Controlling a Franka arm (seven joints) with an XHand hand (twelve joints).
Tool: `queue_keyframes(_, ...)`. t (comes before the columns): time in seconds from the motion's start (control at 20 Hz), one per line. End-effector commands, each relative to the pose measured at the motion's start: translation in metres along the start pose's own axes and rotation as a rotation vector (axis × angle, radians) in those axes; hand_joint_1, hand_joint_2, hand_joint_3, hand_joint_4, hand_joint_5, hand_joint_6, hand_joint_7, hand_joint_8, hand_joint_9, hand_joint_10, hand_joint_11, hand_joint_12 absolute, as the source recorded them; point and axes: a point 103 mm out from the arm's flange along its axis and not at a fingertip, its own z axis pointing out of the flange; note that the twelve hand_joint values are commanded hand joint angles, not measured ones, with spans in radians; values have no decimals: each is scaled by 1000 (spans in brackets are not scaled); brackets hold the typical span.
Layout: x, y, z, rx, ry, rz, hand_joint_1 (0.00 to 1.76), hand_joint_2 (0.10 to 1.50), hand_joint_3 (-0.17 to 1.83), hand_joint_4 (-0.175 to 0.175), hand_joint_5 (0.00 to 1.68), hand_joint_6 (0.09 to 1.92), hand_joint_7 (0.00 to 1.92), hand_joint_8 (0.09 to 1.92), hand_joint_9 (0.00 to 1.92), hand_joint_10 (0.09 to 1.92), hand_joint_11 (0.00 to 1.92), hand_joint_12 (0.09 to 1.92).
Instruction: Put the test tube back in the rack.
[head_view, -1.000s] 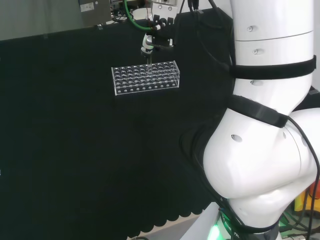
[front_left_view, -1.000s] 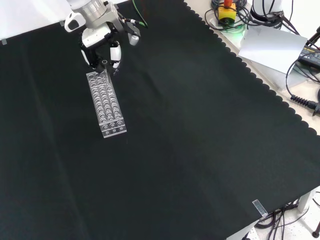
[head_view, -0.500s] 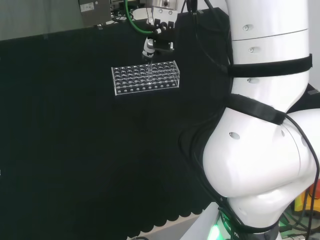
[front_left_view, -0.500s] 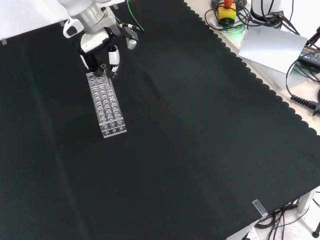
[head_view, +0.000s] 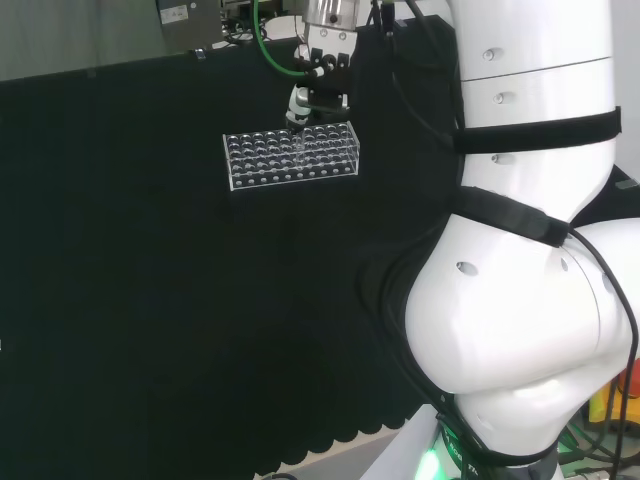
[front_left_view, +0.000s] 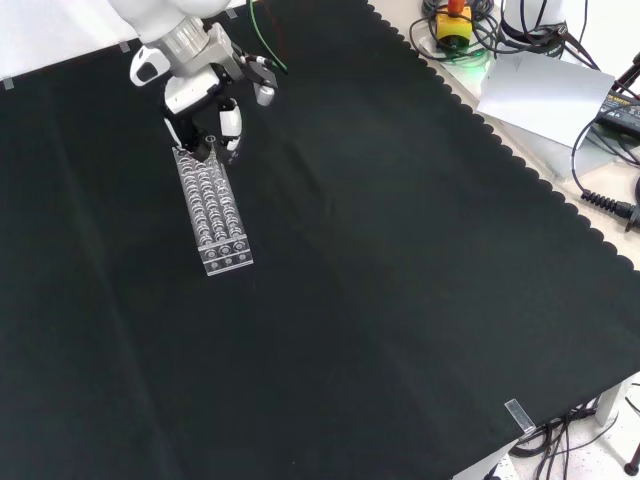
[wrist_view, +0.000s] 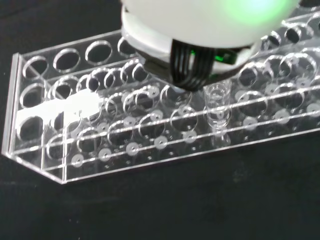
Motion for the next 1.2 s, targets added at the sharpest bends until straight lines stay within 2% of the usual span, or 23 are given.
queue_keyframes(0.05,8,1,11,18,5,-16,1442,541,742,-175,1387,446,1496,462,1387,414,1068,1111)
queue_keyframes(0.5,11,0,20,39,6,-16,1442,542,740,-175,1387,446,1497,461,1385,415,1068,1111)
queue_keyframes(0.65,8,1,18,62,63,-19,1440,550,734,-175,1375,463,1479,487,1374,438,1042,1131)
queue_keyframes(0.7,8,1,16,79,80,-27,1396,573,722,-175,1349,508,1434,526,1406,512,997,1175)
queue_keyframes(0.85,7,-1,9,75,125,-46,1305,850,328,-175,1173,702,1233,699,1342,669,816,1323)
queue_keyframes(0.9,7,-2,6,71,132,-51,1268,818,351,-167,1098,704,1231,731,1309,709,783,1349)
queue_keyframes(1.05,7,-6,-1,69,145,-67,1217,596,715,-121,931,709,1183,771,1204,798,726,1382)
queue_keyframes(1.2,9,-12,-12,59,156,-83,1197,522,839,-83,833,744,1065,829,1093,826,656,1415)
